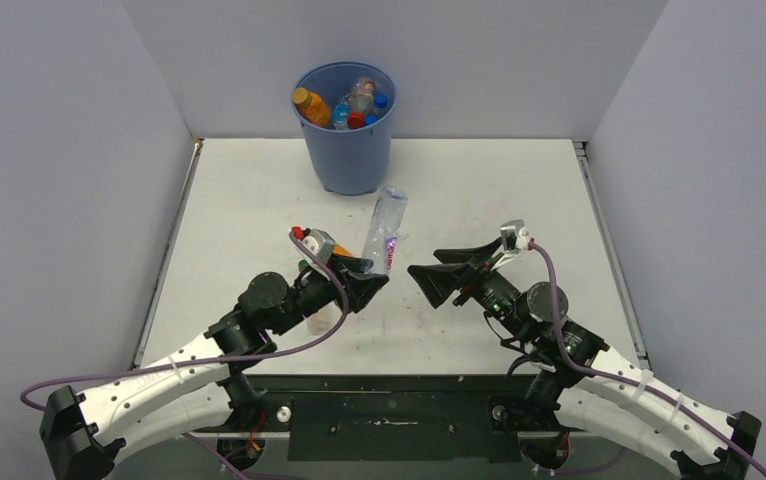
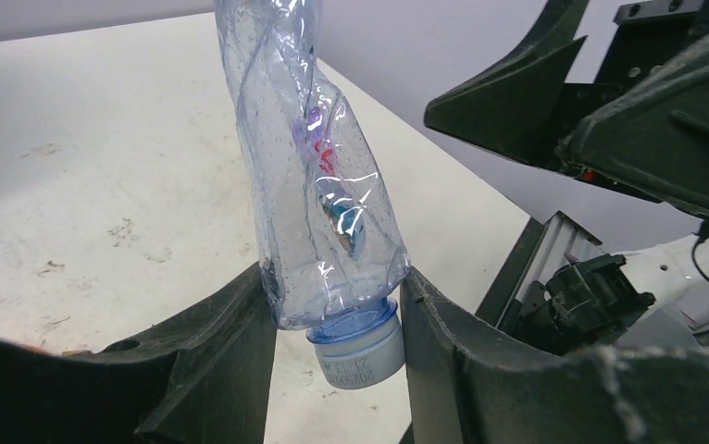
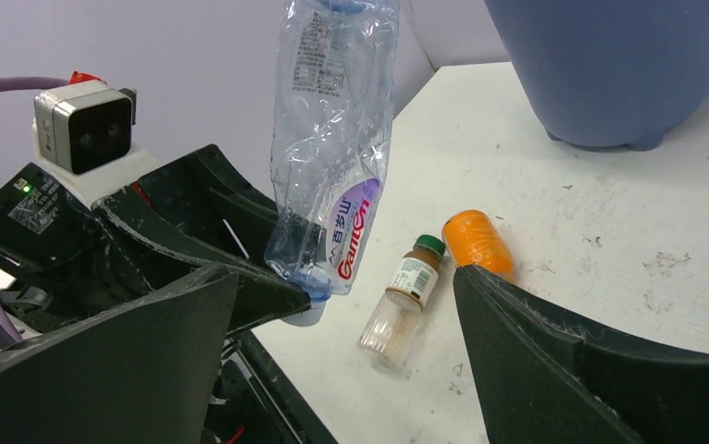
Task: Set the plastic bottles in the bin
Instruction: Place the plastic bottle in the trash bin.
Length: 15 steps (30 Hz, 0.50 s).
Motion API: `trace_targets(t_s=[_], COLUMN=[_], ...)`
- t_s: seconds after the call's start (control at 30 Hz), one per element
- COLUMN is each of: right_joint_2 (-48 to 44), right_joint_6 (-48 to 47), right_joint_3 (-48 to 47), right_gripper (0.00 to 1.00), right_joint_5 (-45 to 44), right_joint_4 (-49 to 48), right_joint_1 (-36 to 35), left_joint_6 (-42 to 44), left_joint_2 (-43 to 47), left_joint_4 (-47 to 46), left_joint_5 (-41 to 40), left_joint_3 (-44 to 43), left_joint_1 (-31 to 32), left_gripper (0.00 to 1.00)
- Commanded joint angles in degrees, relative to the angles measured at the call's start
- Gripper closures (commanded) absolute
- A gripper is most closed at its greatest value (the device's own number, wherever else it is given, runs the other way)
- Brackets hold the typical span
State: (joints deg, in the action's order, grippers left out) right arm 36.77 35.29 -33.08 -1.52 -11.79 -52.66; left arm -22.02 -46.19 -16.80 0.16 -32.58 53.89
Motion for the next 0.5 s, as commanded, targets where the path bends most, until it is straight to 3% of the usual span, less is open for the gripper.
trace_targets(t_s=[0.0,0.17,0.33,0.47], right_joint_2=[-1.1,-2.0,-2.8,0.5], right_joint_6=[-1.8,-3.7,-9.2,-11.1], right_joint_3=[-2.6,-5.3,-14.9,-24.3], right_gripper=[0.1,0.1,0.1,0.1], right_joint_5=[0.6,0.3,-4.5,-6.4], right_joint_4=[2.7,6.3,17.6,27.4], right_joint_1=[-0.5,-0.5,-0.3,-0.4], left_joint_6=[1.3,10.2,38.8,59.6], left_joint_2=[1.4,3.1,4.5,7.9], left_joint_4=[1.0,8.8,30.7,41.1], left_joint_5=[-3.6,-3.7,-2.2,-0.2], left_joint_3=[-3.1,-7.0,-17.1,-16.3], left_joint_1=[-0.5,-0.6,-0.5,-0.1], left_gripper=[1.0,1.0,1.0,1.0])
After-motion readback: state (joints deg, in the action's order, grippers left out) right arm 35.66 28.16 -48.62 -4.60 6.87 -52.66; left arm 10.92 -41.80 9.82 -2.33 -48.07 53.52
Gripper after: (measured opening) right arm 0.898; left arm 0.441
